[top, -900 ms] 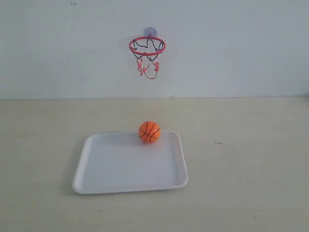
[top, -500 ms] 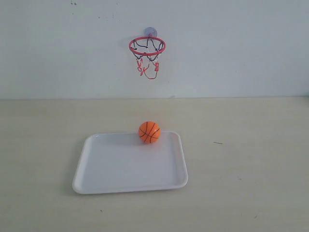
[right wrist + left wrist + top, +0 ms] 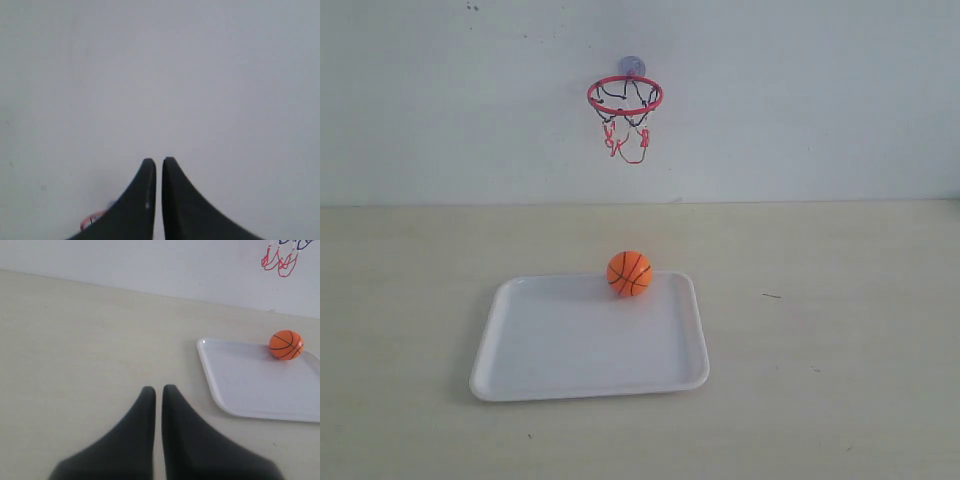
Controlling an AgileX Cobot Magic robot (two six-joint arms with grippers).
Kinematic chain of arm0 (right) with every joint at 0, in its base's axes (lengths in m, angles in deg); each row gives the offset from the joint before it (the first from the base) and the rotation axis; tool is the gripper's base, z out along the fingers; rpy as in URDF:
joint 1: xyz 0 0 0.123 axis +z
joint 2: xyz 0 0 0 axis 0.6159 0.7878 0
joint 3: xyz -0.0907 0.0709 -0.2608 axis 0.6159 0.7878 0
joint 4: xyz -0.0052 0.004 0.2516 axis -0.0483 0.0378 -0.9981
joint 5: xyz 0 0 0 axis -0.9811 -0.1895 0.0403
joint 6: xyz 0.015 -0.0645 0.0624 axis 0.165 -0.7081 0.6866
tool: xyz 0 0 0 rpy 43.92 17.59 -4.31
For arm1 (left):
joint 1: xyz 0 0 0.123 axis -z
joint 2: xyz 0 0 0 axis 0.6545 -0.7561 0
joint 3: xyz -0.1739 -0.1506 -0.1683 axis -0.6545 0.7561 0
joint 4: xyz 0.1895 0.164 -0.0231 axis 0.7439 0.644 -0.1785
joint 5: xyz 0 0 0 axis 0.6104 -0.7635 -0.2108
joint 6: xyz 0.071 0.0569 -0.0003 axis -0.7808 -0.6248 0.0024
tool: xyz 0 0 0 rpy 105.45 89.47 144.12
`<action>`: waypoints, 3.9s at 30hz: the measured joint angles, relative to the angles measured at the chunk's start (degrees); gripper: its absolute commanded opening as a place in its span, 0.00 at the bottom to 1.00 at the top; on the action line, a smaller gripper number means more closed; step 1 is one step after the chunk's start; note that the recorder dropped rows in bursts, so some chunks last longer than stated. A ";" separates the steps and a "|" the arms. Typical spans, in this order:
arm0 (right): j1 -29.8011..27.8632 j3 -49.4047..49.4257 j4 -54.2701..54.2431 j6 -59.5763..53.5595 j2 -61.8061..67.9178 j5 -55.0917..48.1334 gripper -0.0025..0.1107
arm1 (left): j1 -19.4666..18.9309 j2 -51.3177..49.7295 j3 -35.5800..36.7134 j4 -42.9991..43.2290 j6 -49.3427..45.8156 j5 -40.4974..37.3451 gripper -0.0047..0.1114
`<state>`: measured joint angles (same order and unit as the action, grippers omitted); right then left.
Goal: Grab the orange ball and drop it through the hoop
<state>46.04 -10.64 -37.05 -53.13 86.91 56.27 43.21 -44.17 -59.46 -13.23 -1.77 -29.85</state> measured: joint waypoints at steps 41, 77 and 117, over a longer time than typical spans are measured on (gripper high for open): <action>10.83 -30.77 -30.12 -30.49 72.44 -49.59 0.06 | 0.00 0.00 0.00 0.00 0.00 0.00 0.08; 10.83 -33.78 -30.67 -31.15 72.44 -52.22 0.17 | 0.00 0.00 0.00 0.00 0.00 0.00 0.08; 20.52 -73.87 -27.41 -31.67 101.84 -50.79 0.86 | 0.00 0.00 0.00 0.00 0.00 0.00 0.08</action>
<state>66.56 -84.51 -64.46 -84.80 188.75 5.47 43.21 -44.17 -59.46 -13.23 -1.77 -29.85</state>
